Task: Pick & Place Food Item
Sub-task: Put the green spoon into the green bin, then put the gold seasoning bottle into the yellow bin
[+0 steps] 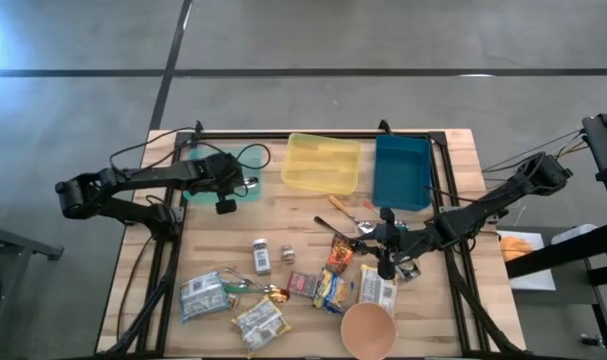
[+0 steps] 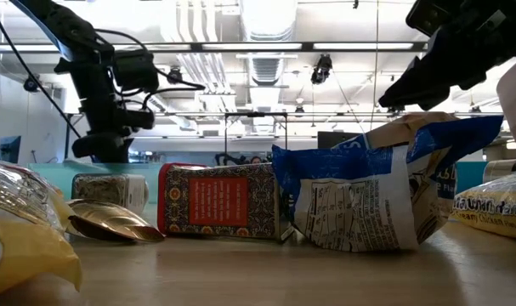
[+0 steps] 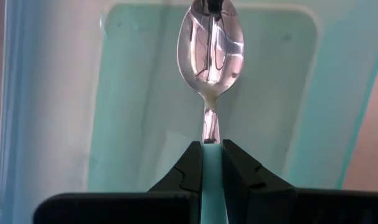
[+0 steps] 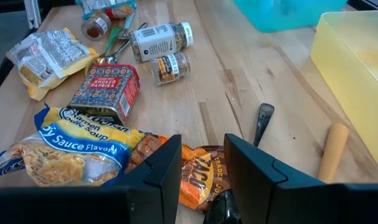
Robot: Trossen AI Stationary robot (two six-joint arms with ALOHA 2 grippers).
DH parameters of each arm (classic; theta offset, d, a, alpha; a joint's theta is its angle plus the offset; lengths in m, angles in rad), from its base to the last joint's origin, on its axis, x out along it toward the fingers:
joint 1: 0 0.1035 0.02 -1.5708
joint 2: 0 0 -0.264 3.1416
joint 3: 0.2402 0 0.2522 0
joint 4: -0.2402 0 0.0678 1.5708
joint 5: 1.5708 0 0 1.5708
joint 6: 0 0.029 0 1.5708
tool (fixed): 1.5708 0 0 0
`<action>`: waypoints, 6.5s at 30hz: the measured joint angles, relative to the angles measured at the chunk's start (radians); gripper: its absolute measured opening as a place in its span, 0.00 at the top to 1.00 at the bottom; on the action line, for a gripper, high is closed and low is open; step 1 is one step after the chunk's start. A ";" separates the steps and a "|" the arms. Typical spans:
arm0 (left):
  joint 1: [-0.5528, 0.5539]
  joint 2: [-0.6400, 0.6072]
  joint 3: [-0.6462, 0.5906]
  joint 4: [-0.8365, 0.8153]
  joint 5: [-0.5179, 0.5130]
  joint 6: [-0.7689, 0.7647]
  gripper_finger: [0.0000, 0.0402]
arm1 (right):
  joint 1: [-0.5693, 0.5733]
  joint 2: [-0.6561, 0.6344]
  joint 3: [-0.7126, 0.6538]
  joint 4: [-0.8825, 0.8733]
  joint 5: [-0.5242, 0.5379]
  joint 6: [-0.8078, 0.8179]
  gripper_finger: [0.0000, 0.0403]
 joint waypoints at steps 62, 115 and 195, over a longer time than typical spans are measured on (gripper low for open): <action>-0.001 0.000 -0.088 0.119 0.167 -0.281 0.87 | 0.000 -0.001 0.000 0.024 -0.002 -0.006 0.70; -0.001 0.001 -0.030 0.159 0.065 -0.322 0.50 | 0.000 0.000 0.000 0.024 -0.005 -0.006 0.70; -0.289 -0.129 0.032 0.474 0.048 -0.478 0.99 | 0.023 0.245 0.490 -1.264 -0.539 1.124 0.09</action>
